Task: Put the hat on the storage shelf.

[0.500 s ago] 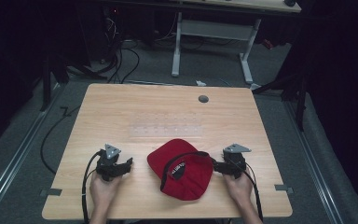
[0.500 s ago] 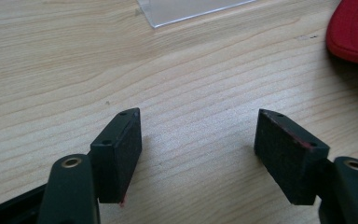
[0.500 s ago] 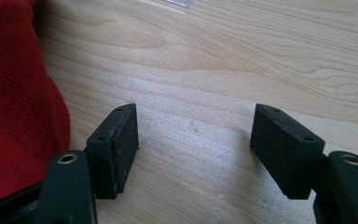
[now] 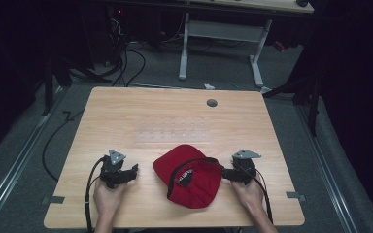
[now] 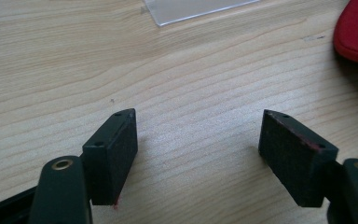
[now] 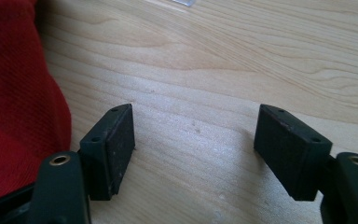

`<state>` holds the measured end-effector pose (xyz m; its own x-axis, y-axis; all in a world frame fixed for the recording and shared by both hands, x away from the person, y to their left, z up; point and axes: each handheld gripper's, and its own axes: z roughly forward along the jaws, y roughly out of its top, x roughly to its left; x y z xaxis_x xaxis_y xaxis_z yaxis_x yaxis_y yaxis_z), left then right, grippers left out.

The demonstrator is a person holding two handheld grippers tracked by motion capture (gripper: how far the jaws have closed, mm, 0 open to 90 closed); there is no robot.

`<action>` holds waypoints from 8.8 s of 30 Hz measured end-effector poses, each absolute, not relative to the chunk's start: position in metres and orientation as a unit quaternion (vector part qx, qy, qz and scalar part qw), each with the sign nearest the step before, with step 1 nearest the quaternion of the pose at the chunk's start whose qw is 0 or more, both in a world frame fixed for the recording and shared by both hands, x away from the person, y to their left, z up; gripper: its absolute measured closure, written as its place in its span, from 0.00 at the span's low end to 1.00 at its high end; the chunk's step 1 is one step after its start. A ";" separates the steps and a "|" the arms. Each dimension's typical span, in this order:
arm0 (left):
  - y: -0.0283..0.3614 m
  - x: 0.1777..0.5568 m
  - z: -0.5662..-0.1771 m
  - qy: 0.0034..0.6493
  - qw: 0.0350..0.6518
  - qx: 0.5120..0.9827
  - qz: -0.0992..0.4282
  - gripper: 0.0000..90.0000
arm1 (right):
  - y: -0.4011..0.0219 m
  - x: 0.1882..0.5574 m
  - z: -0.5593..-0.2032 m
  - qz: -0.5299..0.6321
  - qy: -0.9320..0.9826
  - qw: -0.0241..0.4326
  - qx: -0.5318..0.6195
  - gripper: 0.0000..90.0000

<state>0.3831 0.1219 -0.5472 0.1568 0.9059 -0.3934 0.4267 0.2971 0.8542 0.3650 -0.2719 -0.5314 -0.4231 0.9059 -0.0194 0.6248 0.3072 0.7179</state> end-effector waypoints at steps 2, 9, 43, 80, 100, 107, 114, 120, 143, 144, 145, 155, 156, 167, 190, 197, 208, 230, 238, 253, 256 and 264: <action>0.122 0.383 -0.547 0.608 0.528 0.548 0.227 0.31 | -0.272 0.365 -0.531 0.324 0.779 0.216 0.491 0.32; 0.122 0.383 -0.547 0.608 0.528 0.548 0.227 0.31 | -0.276 0.364 -0.530 0.323 0.772 0.220 0.501 0.45; 0.122 0.383 -0.547 0.609 0.527 0.548 0.227 0.31 | -0.291 0.329 -0.472 0.454 0.750 0.174 0.449 0.44; 0.122 0.383 -0.547 0.609 0.527 0.548 0.227 0.31 | -0.230 0.378 -0.506 0.424 0.790 0.095 0.433 0.49; 0.122 0.383 -0.547 0.609 0.527 0.547 0.227 0.31 | -0.229 0.387 -0.516 0.427 0.800 0.049 0.419 0.82; 0.121 0.384 -0.547 0.610 0.527 0.546 0.228 0.32 | -0.227 0.383 -0.512 0.430 0.801 0.051 0.414 0.87; 0.121 0.383 -0.547 0.609 0.527 0.547 0.227 0.32 | -0.228 0.379 -0.505 0.438 0.796 0.048 0.415 0.89; 0.119 0.382 -0.547 0.605 0.529 0.552 0.223 0.31 | -0.233 0.375 -0.497 0.438 0.792 0.047 0.423 0.90; 0.110 0.377 -0.543 0.584 0.542 0.570 0.202 0.34 | -0.265 0.360 -0.459 0.475 0.760 0.061 0.440 0.90; 0.108 0.375 -0.541 0.578 0.549 0.571 0.198 0.33 | -0.266 0.360 -0.458 0.476 0.759 0.062 0.439 0.90; 0.106 0.372 -0.539 0.572 0.552 0.575 0.195 0.33 | -0.267 0.360 -0.457 0.477 0.758 0.058 0.442 0.90; 0.068 0.340 -0.517 0.480 0.578 0.633 0.186 0.27 | -0.272 0.363 -0.450 0.477 0.751 0.053 0.454 0.90; 0.065 0.338 -0.515 0.473 0.579 0.638 0.185 0.27 | -0.272 0.364 -0.449 0.476 0.751 0.052 0.455 0.90; 0.032 0.325 -0.507 0.417 0.582 0.676 0.175 0.22 | -0.272 0.371 -0.441 0.480 0.744 0.036 0.464 0.90; 0.013 0.324 -0.507 0.378 0.564 0.704 0.208 0.22 | -0.254 0.386 -0.431 0.451 0.757 0.008 0.472 0.90; 0.013 0.325 -0.506 0.370 0.565 0.702 0.226 0.26 | -0.252 0.386 -0.433 0.449 0.758 -0.004 0.473 0.90; 0.018 0.330 -0.501 0.374 0.564 0.689 0.259 0.43 | -0.245 0.383 -0.435 0.441 0.764 -0.020 0.469 0.89; 0.021 0.324 -0.493 0.345 0.570 0.716 0.209 0.74 | -0.248 0.385 -0.433 0.468 0.751 -0.040 0.463 0.85; 0.019 0.314 -0.485 0.321 0.571 0.735 0.176 0.84 | -0.250 0.389 -0.431 0.487 0.739 -0.039 0.464 0.78; 0.018 0.297 -0.473 0.281 0.571 0.758 0.141 0.95 | -0.271 0.398 -0.420 0.552 0.679 -0.034 0.483 0.50; 0.022 0.298 -0.469 0.290 0.578 0.751 0.135 0.95 | -0.283 0.399 -0.409 0.568 0.663 -0.015 0.487 0.48; 0.034 0.301 -0.458 0.320 0.606 0.719 0.118 0.95 | -0.298 0.393 -0.400 0.559 0.666 0.028 0.492 0.46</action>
